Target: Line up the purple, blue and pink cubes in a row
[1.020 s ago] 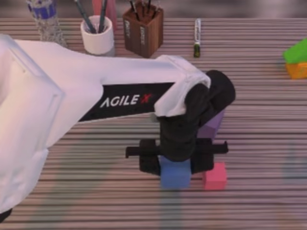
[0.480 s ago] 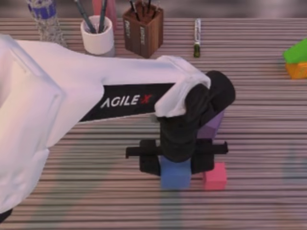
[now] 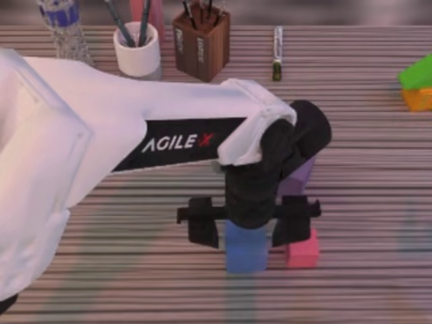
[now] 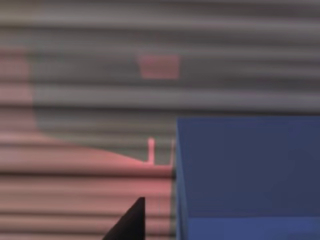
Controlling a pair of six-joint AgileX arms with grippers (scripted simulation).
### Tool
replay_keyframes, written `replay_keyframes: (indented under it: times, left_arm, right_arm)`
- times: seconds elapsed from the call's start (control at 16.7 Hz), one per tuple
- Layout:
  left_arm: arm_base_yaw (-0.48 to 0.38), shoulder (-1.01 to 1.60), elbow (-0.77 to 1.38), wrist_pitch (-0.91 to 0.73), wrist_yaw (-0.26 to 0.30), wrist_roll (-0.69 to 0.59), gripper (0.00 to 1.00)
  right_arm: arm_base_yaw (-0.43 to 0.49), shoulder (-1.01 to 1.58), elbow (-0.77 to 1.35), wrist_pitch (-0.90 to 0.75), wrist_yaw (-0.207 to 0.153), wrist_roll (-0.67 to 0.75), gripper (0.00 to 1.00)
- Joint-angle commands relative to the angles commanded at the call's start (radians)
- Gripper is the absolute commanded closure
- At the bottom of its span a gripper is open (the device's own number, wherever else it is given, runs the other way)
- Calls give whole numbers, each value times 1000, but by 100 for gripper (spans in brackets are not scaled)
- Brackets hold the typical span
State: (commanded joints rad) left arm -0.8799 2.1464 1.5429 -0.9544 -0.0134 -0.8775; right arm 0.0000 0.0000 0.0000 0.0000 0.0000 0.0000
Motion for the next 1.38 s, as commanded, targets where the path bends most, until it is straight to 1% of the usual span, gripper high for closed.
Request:
replay_keyframes:
  times: [0.54, 0.66, 1.02, 1.38]
  left_arm:
    - [1, -2, 3, -3, 0, 0, 0]
    - [-1, -12, 33, -38, 3, 1, 0]
    - [15, -65, 167, -233, 0, -5, 0]
    - [12, -66, 175, -245, 0, -5, 0]
  right_arm:
    - [0, 0, 0, 0, 0, 0, 0]
    - [0, 0, 0, 0, 0, 0, 0]
    - [0, 0, 0, 0, 0, 0, 0]
    - [0, 0, 0, 0, 0, 0, 0]
